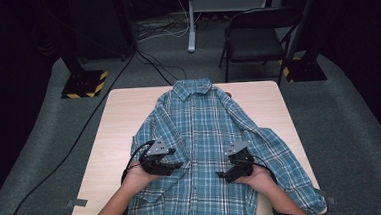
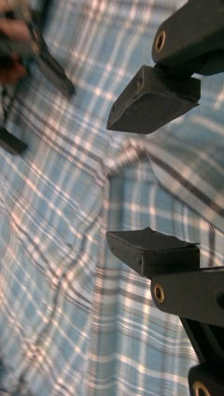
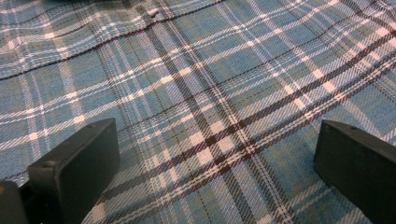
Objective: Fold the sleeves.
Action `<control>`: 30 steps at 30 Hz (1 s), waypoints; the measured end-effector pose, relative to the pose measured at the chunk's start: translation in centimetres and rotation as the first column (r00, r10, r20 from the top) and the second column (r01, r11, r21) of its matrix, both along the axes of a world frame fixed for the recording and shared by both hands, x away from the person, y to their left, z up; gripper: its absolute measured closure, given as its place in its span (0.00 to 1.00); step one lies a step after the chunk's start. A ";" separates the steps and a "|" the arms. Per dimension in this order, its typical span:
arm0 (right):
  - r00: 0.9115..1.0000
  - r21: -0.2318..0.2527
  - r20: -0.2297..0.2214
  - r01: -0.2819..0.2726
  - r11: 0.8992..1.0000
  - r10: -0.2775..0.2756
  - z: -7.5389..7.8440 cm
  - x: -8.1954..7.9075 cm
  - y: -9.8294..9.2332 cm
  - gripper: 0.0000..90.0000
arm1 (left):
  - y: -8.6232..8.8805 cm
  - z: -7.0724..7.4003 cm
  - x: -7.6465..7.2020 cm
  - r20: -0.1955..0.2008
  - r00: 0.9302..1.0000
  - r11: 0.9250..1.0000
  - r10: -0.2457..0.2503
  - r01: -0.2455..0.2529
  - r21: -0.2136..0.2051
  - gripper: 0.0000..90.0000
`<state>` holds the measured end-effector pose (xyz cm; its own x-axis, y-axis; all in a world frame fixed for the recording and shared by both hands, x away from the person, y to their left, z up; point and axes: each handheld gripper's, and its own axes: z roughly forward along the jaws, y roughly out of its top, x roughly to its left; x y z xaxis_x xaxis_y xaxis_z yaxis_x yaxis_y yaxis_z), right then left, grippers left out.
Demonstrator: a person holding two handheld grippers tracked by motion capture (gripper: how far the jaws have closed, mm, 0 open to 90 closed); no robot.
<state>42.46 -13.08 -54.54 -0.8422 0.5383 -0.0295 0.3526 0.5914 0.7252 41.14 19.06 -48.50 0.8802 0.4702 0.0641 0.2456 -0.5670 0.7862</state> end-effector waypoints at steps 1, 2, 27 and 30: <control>1.000 0.000 0.000 0.000 1.000 0.000 0.0 0.0 0.0 0.00 | 0.1 -0.3 0.3 -0.008 1.000 1.000 0.010 -0.010 0.007 0.44; 1.000 0.000 0.000 0.000 1.000 0.000 0.0 0.0 0.0 0.00 | 0.2 -0.7 0.5 -0.017 1.000 1.000 0.015 -0.014 0.013 0.43; 1.000 -0.001 0.000 0.000 1.000 0.000 0.0 0.0 0.0 0.00 | 0.1 -4.8 2.0 -0.096 0.994 0.995 0.047 -0.039 0.089 0.35; 0.999 0.004 -0.002 0.037 0.999 -0.037 0.1 -0.1 0.1 0.04 | 0.0 -4.8 2.0 -0.100 0.994 0.995 0.051 -0.042 0.090 0.32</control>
<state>42.31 -12.95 -54.42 -0.8215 0.5696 -0.0252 0.3760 0.5745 0.7270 43.14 19.09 -53.29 0.8615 0.5075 0.0179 0.3497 -0.6184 0.7038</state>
